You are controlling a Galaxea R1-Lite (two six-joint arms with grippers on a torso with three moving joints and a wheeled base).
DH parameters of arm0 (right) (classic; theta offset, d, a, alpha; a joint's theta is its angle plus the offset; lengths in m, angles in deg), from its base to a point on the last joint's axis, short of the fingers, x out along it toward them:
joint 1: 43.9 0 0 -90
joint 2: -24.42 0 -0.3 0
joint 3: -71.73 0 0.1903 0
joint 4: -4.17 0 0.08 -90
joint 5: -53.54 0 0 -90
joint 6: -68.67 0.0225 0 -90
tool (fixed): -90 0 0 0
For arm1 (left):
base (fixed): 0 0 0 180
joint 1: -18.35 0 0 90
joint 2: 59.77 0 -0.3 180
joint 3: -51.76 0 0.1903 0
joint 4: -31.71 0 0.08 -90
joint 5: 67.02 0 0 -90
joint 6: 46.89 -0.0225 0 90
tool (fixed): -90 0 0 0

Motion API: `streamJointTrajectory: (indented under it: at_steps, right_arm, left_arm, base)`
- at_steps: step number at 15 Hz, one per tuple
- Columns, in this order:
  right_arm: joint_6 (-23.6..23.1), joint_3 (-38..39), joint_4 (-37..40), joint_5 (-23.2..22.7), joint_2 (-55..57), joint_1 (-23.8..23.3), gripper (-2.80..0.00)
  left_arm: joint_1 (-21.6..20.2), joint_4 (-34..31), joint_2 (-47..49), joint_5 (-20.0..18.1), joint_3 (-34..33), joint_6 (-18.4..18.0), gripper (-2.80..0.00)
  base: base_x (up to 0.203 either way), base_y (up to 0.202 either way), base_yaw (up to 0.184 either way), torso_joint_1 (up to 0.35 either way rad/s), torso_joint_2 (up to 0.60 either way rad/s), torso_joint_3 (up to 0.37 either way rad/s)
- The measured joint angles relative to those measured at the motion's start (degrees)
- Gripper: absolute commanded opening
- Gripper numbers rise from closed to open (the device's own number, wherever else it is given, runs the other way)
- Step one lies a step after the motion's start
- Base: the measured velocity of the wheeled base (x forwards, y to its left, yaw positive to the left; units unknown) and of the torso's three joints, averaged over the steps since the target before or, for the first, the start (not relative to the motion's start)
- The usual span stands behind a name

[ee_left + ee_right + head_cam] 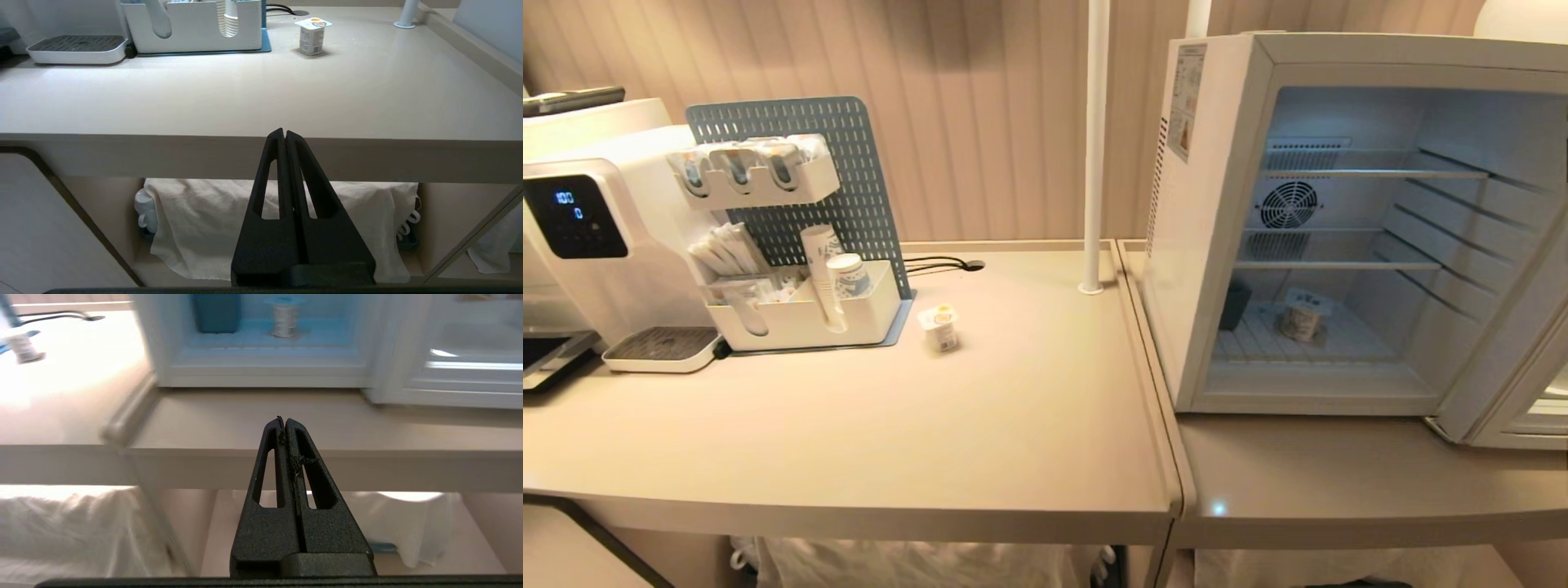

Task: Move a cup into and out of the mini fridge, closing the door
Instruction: Put the yoghurt in the freezer

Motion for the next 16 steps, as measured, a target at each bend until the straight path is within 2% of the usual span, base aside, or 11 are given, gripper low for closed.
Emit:
streamJointTrajectory:
  at_steps: [16]
  right_arm:
    - [-0.02, 0.00, -0.01, -0.02, 0.00, -0.02, -2.80]
  left_arm:
    - [0.02, 0.01, 0.00, 0.00, 0.02, -0.04, -2.80]
  base:
    - [0.000, 0.192, 0.002, 0.002, 0.00, 0.002]
